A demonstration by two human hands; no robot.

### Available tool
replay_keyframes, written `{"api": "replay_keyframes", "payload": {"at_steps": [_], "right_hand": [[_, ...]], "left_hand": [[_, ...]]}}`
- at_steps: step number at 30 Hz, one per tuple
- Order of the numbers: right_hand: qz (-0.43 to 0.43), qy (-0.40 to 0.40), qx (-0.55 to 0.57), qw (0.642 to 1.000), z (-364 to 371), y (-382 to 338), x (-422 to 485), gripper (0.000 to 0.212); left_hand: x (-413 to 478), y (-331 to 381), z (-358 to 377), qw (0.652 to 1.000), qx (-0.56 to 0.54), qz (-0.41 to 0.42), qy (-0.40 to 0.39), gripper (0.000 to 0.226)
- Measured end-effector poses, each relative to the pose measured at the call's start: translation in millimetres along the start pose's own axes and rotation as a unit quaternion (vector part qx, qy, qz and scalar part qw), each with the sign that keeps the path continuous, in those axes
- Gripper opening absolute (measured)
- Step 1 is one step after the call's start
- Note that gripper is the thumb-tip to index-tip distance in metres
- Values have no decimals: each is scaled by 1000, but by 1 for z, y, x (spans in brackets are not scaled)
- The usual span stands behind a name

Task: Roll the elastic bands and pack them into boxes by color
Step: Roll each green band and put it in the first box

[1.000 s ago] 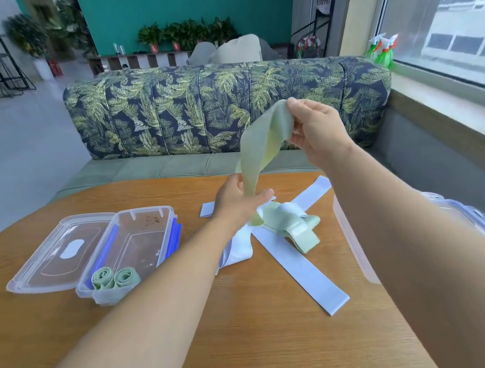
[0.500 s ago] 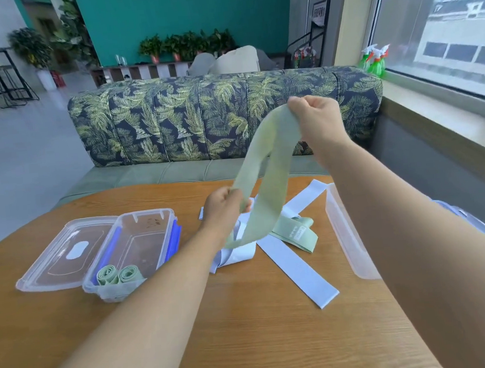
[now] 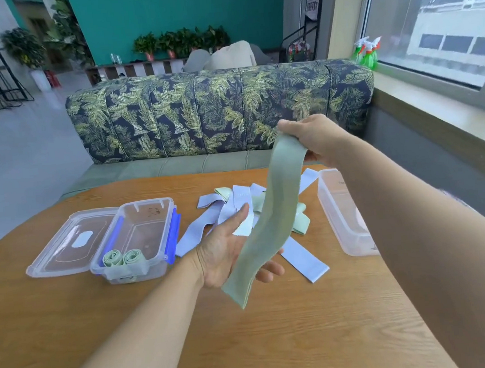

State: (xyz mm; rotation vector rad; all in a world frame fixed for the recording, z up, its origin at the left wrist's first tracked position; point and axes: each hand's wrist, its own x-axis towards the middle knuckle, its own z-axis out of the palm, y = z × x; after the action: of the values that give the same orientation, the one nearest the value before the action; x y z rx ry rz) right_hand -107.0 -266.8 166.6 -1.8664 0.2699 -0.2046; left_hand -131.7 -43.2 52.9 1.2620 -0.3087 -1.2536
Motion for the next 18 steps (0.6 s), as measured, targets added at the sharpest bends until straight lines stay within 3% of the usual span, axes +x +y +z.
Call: {"api": "replay_keyframes", "payload": {"at_steps": [3, 6, 13, 15, 18], "right_hand": [[50, -54, -110, 991, 5, 18, -2, 40], [79, -100, -164, 978, 15, 34, -4, 32], [81, -115, -343, 929, 43, 62, 18, 46], [64, -83, -364, 925, 56, 67, 27, 53], [51, 9, -321, 946, 63, 77, 39, 53]], "left_hand": [[2, -14, 3, 997, 24, 52, 61, 45], [5, -26, 4, 985, 61, 31, 157, 22], [8, -59, 5, 993, 36, -35, 106, 22], [12, -68, 7, 993, 10, -53, 108, 23], [22, -76, 3, 980, -26, -86, 177, 27]]}}
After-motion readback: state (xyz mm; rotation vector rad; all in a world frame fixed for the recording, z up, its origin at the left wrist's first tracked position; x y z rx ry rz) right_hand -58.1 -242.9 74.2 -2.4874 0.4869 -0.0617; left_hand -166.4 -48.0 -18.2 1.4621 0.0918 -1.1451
